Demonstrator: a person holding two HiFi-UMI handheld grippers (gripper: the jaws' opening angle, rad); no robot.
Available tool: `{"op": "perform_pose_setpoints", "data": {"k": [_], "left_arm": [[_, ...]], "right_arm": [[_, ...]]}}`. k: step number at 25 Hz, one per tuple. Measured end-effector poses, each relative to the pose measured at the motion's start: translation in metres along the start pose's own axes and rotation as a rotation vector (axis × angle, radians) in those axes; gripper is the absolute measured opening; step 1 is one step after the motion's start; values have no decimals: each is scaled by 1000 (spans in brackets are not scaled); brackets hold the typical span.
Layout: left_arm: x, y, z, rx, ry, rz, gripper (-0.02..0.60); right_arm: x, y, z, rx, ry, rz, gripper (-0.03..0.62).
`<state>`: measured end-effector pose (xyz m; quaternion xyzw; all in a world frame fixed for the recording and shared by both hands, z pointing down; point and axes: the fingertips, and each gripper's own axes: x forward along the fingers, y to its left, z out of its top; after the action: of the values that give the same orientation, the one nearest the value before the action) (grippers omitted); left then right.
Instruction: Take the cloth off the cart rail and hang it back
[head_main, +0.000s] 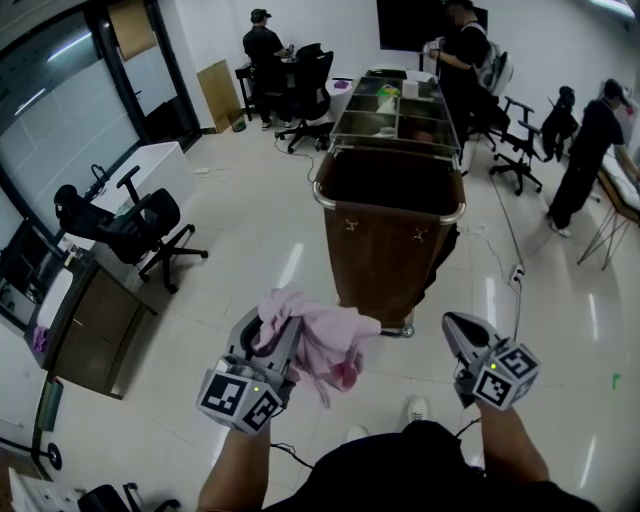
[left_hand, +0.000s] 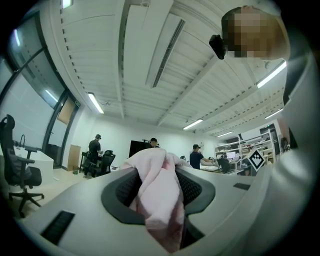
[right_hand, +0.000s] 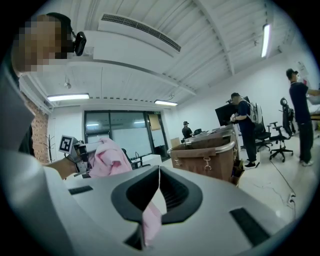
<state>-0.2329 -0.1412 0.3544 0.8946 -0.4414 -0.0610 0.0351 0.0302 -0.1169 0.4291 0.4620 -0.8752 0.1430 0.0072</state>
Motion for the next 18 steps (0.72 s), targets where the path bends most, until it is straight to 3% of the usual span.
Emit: {"op": "perform_pose_setpoints", "data": {"k": [12, 18], "left_arm": [[91, 17, 65, 102, -46, 45, 152], [148, 22, 118, 154, -93, 77, 152]], "right_arm": [[16, -41, 47, -51, -56, 40, 20], [20, -79, 64, -69, -64, 76, 20]]}}
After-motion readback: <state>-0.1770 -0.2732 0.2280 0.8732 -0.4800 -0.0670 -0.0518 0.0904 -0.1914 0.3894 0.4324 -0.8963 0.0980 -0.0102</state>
